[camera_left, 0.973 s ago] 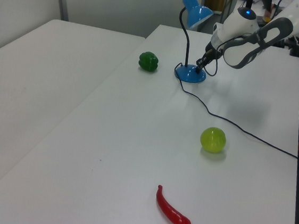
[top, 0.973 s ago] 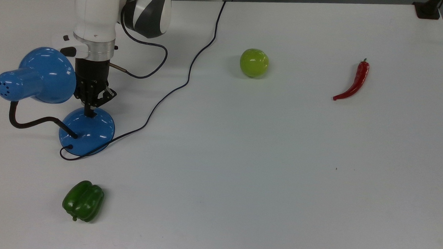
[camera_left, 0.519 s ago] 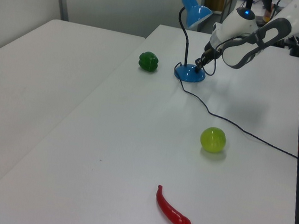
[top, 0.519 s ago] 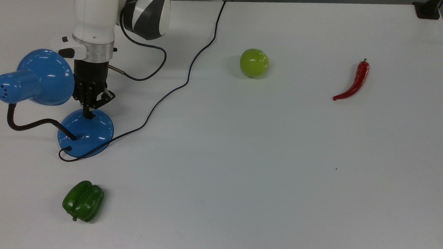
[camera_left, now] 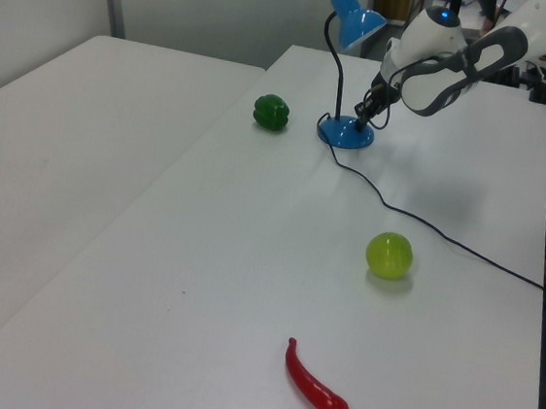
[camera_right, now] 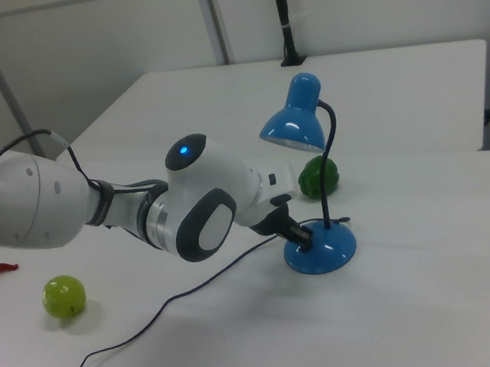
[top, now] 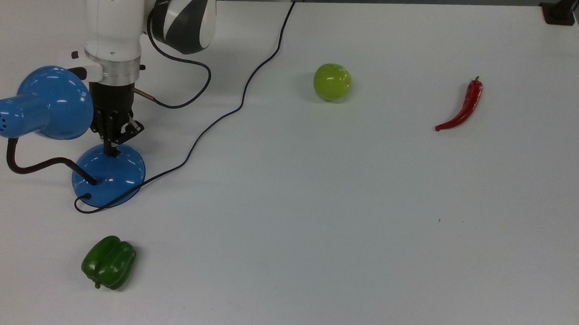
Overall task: Turn on desk lamp
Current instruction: 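Press down on the lamp base switch with the gripper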
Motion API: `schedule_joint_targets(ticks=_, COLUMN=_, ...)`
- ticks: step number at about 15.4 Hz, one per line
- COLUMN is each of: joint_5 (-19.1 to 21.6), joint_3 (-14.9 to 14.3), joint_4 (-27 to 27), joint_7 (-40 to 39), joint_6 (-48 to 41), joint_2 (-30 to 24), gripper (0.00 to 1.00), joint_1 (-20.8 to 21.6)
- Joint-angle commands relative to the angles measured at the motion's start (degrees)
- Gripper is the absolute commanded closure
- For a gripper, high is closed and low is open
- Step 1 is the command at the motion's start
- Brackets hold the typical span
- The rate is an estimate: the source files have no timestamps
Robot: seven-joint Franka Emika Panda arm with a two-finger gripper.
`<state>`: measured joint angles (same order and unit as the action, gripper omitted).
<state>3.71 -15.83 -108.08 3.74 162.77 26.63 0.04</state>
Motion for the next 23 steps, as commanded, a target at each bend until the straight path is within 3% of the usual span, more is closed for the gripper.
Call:
schedule_joint_targets(ticks=1, joint_5=0.8, joint_3=1.0, joint_4=2.6, joint_7=0.7, joint_6=-1.1, joint_2=2.1, gripper=1.00, joint_1=-1.3)
schedule_joint_targets(ticks=5, joint_5=1.2, joint_3=1.0, joint_4=2.7, joint_7=0.7, joint_6=-1.2, joint_2=2.3, gripper=1.00, joint_1=-1.7)
schedule_joint_targets(ticks=10, joint_5=4.6, joint_3=1.8, joint_4=5.2, joint_7=0.2, joint_6=-3.8, joint_2=2.7, gripper=1.00, joint_1=-2.1)
schedule_joint_targets(ticks=23, joint_5=5.3, joint_3=1.9, joint_4=5.5, joint_7=0.0, joint_6=-3.8, joint_2=2.2, gripper=1.00, joint_1=-2.8)
